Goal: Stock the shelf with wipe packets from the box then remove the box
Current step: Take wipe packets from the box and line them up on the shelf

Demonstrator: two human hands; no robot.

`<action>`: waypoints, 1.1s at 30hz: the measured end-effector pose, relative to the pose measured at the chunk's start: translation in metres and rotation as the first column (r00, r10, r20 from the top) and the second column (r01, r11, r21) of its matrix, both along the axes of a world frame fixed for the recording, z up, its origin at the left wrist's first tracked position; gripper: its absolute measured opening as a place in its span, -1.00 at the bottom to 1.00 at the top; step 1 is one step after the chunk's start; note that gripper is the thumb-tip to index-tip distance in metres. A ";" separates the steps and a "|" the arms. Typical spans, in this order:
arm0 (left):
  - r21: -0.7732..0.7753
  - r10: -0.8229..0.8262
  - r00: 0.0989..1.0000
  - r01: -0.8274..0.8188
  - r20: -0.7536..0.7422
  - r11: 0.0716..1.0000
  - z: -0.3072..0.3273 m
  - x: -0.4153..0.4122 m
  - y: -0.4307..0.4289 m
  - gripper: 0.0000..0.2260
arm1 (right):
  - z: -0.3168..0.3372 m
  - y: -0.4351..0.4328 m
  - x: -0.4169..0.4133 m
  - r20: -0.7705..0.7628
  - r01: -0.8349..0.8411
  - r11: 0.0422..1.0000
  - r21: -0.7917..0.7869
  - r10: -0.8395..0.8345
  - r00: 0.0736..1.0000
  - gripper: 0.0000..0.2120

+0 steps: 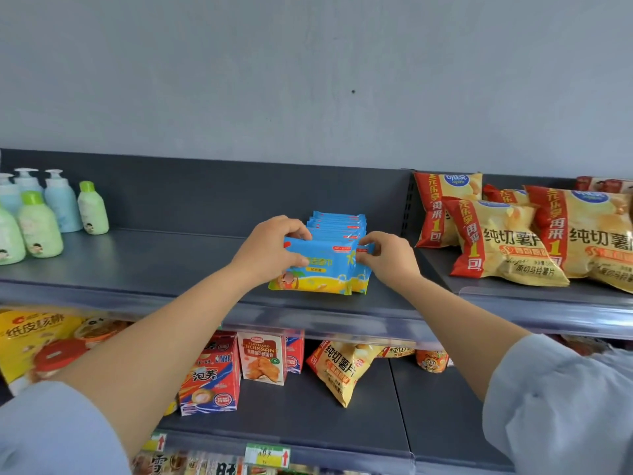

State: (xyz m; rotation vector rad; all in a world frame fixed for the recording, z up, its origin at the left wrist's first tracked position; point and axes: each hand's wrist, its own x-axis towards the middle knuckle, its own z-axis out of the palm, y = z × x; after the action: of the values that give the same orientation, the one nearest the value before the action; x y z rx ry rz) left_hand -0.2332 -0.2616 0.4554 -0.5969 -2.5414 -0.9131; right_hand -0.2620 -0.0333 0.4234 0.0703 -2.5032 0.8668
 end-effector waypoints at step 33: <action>-0.486 -0.010 0.957 -0.139 -0.291 0.863 -0.037 -0.032 0.024 -0.47 | 0.000 0.014 -0.008 0.058 -0.091 0.988 0.123 0.084 0.995 -0.69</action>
State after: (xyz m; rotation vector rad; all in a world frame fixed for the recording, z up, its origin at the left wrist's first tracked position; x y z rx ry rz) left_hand -0.2656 -0.2376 0.4185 -0.7211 -2.5047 -0.1045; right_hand -0.2704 -0.0194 0.4235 0.2034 -2.6197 0.7531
